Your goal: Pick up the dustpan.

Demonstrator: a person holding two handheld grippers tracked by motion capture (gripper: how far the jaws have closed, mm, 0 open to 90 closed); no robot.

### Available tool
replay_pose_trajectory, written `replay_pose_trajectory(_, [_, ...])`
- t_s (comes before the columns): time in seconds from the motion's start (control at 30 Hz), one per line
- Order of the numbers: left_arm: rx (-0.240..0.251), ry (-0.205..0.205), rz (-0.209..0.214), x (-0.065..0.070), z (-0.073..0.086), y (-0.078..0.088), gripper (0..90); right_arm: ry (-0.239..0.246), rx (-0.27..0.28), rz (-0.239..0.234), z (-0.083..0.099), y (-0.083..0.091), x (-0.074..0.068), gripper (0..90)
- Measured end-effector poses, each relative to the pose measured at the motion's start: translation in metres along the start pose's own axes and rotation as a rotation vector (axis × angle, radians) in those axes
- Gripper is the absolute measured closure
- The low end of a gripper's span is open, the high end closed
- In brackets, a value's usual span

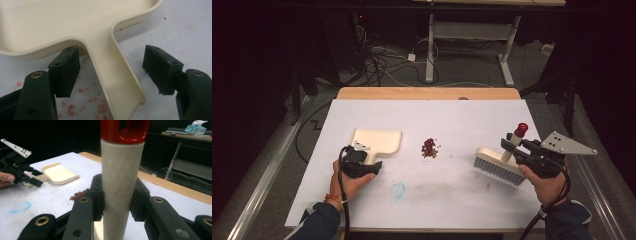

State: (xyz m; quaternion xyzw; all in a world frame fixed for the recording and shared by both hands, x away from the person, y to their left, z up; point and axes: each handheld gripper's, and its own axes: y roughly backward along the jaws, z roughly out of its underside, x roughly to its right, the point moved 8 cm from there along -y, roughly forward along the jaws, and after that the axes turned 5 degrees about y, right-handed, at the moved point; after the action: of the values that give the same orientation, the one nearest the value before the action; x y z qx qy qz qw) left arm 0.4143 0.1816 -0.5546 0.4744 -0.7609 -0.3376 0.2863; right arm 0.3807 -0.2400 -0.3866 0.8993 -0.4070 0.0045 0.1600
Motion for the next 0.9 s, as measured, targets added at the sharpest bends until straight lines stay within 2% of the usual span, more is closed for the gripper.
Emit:
replay_pose_trajectory(0.1, [0.001, 0.028, -0.028, -0.002, -0.005, -0.002, 37.9, -0.001, -0.003, 0.0, 0.001, -0.001, 0.0, 69.2])
replay_pose_trajectory(0.27, [0.01, 0.053, -0.038, -0.01, -0.004, 0.001, 56.2, -0.002, -0.004, -0.006, 0.001, -0.002, -0.001, 69.2])
replay_pose_trajectory(0.37, [0.014, 0.057, -0.041, -0.012, -0.004, 0.002, 63.4, -0.007, -0.008, -0.007, 0.001, -0.004, -0.001, 69.2])
replay_pose_trajectory(0.4, [0.017, 0.053, -0.023, -0.014, -0.003, 0.002, 63.7, -0.005, -0.008, -0.003, 0.001, -0.004, -0.001, 69.2])
replay_pose_trajectory(0.47, [0.016, 0.05, -0.015, -0.014, -0.003, 0.003, 64.0, -0.001, -0.009, -0.006, 0.0, -0.006, -0.003, 69.2])
replay_pose_trajectory(0.57, [0.003, 0.011, -0.006, -0.017, -0.005, 0.003, 64.1, 0.017, -0.013, -0.011, 0.001, -0.007, -0.006, 69.2])
replay_pose_trajectory(0.63, [-0.001, 0.009, -0.002, -0.017, -0.005, 0.004, 64.1, 0.011, -0.018, -0.013, 0.002, -0.007, -0.006, 69.3])
replay_pose_trajectory(0.9, [-0.002, -0.017, -0.014, -0.026, 0.0, 0.016, 64.3, 0.014, -0.028, -0.025, 0.004, -0.013, -0.009, 69.2])
